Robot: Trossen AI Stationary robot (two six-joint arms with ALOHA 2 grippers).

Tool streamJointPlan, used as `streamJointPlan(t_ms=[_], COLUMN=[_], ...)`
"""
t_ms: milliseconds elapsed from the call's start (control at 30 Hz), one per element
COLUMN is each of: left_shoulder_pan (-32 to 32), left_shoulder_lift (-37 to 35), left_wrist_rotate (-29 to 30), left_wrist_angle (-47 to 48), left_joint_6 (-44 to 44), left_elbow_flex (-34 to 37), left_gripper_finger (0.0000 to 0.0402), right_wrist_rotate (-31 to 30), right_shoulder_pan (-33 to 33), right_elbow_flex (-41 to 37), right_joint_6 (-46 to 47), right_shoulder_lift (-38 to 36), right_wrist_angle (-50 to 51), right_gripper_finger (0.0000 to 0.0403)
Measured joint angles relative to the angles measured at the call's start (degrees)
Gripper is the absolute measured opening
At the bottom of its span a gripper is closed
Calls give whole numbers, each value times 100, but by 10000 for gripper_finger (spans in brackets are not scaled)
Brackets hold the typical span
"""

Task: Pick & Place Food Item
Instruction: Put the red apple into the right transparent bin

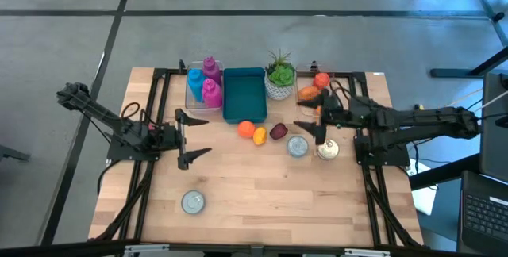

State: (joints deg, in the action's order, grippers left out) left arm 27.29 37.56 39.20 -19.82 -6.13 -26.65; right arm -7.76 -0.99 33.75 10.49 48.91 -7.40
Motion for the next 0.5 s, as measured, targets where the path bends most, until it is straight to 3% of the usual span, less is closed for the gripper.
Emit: streamJointPlan(t_ms=[200,333,500], left_shoulder_pan=[0,0,-53], left_shoulder_lift=[77,238,606], left_wrist_rotate=[-176,-175,-181], left_wrist_angle=[-21,-350,-968], left_joint_6=[282,294,-343], left_elbow_flex=[0,0,0], left_gripper_finger=[393,393,393], right_wrist_rotate=[612,820,842], right_shoulder_pan=[765,1232,1603], right_elbow_flex=[-649,-729,-730], right_joint_6=[-67,-216,-433], right_shoulder_lift=[218,448,875], right_wrist_angle=[-1757,-2171,-2826], right_gripper_finger=[361,361,361])
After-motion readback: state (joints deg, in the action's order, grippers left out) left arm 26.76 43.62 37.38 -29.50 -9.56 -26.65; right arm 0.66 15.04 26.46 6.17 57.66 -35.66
